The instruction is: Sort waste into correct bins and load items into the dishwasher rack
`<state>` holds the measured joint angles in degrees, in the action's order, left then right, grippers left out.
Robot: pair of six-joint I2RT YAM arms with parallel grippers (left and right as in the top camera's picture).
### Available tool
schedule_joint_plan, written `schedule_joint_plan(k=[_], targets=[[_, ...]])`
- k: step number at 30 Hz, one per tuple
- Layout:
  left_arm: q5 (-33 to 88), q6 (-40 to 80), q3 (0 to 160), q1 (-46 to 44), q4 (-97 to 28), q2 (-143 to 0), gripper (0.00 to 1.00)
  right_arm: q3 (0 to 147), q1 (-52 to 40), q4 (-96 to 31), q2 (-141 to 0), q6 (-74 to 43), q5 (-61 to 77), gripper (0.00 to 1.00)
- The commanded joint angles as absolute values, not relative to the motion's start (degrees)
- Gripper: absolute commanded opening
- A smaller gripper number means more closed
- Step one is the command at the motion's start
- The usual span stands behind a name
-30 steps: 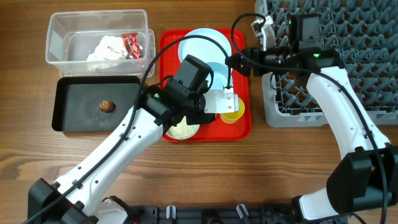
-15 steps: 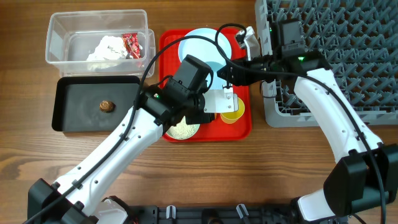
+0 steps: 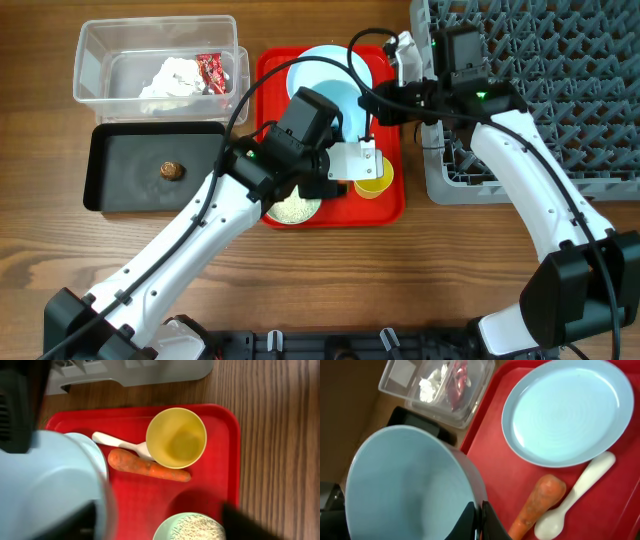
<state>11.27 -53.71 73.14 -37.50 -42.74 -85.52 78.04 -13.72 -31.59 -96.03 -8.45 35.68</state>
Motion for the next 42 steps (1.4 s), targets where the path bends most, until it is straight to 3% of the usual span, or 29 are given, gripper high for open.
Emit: schedule_joint_plan(k=[1,10,15,23,29,34,38,42], targets=[[11.90,-53.58,73.43,-37.71,-43.16,-84.42,1.00,79.13,-11.53,-30.15,-96.12,-10.74,35.40,0.04],[11.90,-53.58,73.43,-37.71,-43.16,-84.42,1.00,79.13,-5.41,-24.29,-92.60,-10.57,33.54,0.04],[11.90,-53.58,73.43,-37.71,-43.27,-84.42,1.00,79.13,-1.83,-23.09,-90.83,-10.44,17.89,0.04],[11.92,-53.58,73.41,-37.71,-43.35,-84.42,1.00,79.13,-1.52,-12.75,-90.52,-5.50,-22.22,0.04],[11.90,-53.58,73.43,-37.71,-43.35,-84.42,1.00,79.13,-1.23,-0.03,-92.42,11.38,-40.14,0.04],[11.90,-53.58,73.41,-37.71,-43.35,-84.42,1.00,79.13,-1.08,14.55,-100.09,35.62,-48.75,0.04],[11.92,-53.58,73.43,-37.71,-43.35,-84.42,1.00,79.13,-1.08,28.56,-108.03,57.52,-50.83,0.04],[11.90,-53.58,73.43,-37.71,-43.35,-84.42,1.00,79.13,-1.04,35.44,-113.36,64.42,-51.24,0.04]])
